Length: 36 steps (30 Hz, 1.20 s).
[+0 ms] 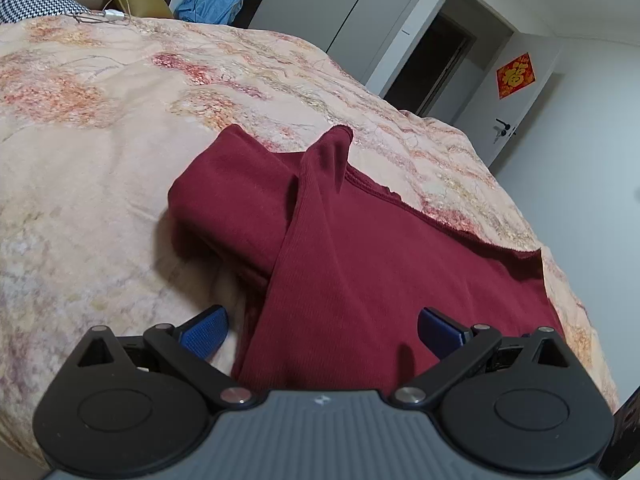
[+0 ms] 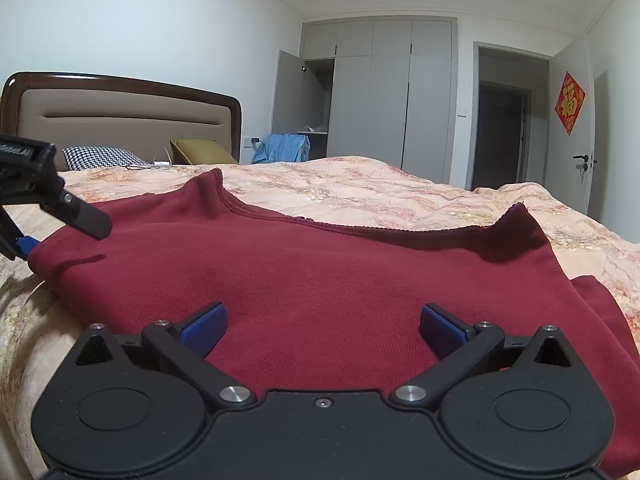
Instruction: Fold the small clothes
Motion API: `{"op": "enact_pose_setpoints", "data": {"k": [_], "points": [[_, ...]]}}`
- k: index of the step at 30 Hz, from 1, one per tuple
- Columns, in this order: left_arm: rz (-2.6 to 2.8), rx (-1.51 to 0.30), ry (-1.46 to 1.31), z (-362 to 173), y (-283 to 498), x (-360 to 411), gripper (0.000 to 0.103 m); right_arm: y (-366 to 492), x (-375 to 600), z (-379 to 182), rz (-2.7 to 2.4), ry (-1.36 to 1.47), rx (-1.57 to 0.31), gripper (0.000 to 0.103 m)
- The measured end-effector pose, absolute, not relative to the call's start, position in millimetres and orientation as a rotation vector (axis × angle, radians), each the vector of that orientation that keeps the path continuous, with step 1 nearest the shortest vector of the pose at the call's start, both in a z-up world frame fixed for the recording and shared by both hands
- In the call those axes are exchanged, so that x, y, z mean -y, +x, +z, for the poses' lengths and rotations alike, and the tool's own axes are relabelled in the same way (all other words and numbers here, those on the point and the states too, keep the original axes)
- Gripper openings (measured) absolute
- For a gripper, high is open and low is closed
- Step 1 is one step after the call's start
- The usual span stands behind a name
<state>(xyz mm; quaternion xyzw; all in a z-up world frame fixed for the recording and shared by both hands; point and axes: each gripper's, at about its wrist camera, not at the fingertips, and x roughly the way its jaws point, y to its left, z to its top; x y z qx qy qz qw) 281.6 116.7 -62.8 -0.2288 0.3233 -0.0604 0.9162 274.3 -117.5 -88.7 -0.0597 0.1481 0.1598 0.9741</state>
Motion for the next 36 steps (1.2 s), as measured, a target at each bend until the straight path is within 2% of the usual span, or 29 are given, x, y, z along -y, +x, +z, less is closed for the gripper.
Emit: {"op": "enact_pose_setpoints", "data": {"k": [11,13,18,20,22,36], "points": [[-0.112,-0.668,-0.478,-62,296,-118,0.100,274,117,-89,0.321,-0.122,-0.299,0.103],[-0.099,-0.657,-0.485,-62,296,-120,0.083,273,118,-89,0.320,-0.123,-0.298,0.103],[-0.094,-0.635,-0.525,-66,296,-127,0.055,272,117,-89,0.317,-0.125,-0.293,0.103],[-0.098,-0.634,-0.545,-69,298,-129,0.055,271,117,-90,0.316,-0.127,-0.291,0.103],[-0.096,-0.634,-0.575,-72,300,-131,0.060,271,117,-90,0.316,-0.126,-0.290,0.103],[-0.052,-0.665,-0.498,-68,306,-117,0.060,271,117,-90,0.318,-0.120,-0.290,0.103]]}}
